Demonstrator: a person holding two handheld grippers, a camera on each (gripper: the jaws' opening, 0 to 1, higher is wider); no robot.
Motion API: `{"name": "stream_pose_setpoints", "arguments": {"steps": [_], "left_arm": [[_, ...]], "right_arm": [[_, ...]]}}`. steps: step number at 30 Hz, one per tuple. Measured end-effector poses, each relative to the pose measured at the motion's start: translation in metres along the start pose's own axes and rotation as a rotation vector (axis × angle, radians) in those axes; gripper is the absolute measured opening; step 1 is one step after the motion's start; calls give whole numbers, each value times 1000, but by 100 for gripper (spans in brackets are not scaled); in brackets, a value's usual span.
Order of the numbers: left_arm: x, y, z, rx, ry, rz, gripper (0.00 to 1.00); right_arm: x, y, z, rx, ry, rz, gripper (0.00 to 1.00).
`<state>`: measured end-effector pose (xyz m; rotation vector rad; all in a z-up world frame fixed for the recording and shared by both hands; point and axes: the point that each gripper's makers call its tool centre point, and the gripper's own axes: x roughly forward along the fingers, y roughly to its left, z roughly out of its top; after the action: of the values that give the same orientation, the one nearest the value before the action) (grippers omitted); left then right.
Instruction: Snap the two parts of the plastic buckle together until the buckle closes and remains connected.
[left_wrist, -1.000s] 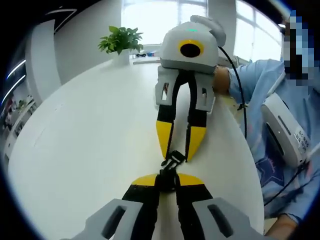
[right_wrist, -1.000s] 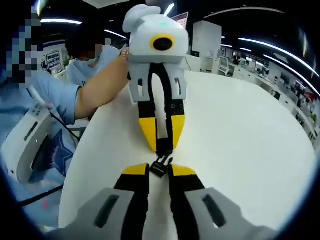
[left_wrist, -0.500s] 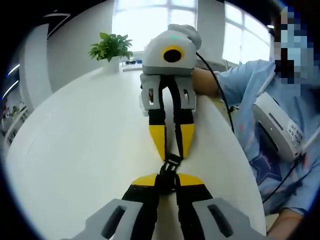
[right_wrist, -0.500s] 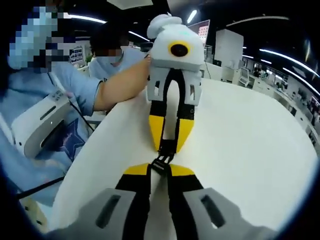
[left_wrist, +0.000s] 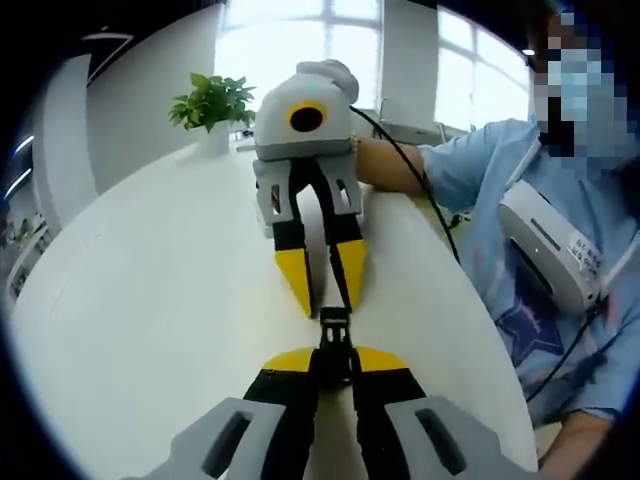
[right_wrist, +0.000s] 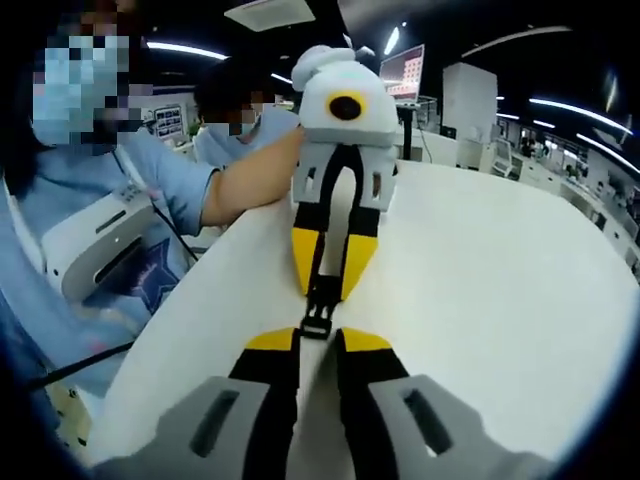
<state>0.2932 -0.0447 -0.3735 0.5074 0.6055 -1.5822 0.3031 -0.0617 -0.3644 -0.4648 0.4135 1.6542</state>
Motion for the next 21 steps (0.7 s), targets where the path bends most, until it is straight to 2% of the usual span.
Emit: {"name": "stream_pose_setpoints", "arguments": {"steps": [5, 9, 11, 16, 18, 21], "left_arm": [[-2, 0, -1, 6, 3, 8, 12], [-3, 3, -1, 2, 5, 24, 12], [-3, 2, -2, 6, 7, 26, 12], [-4, 2, -3, 0, 7, 27, 12], [-4, 2, -3, 0, 9, 29, 12], [-4, 2, -3, 0, 14, 34, 12]], "right_arm": [[-7, 1, -3, -4, 13, -20, 13], [-8, -1, -4, -4, 18, -38, 7], [-8, 1, -4, 17, 21, -37, 8], [-1, 11, 1, 74, 54, -47, 21], [3, 15, 2, 73, 65, -56, 21], [5, 13, 0, 16, 110, -107, 18]]}}
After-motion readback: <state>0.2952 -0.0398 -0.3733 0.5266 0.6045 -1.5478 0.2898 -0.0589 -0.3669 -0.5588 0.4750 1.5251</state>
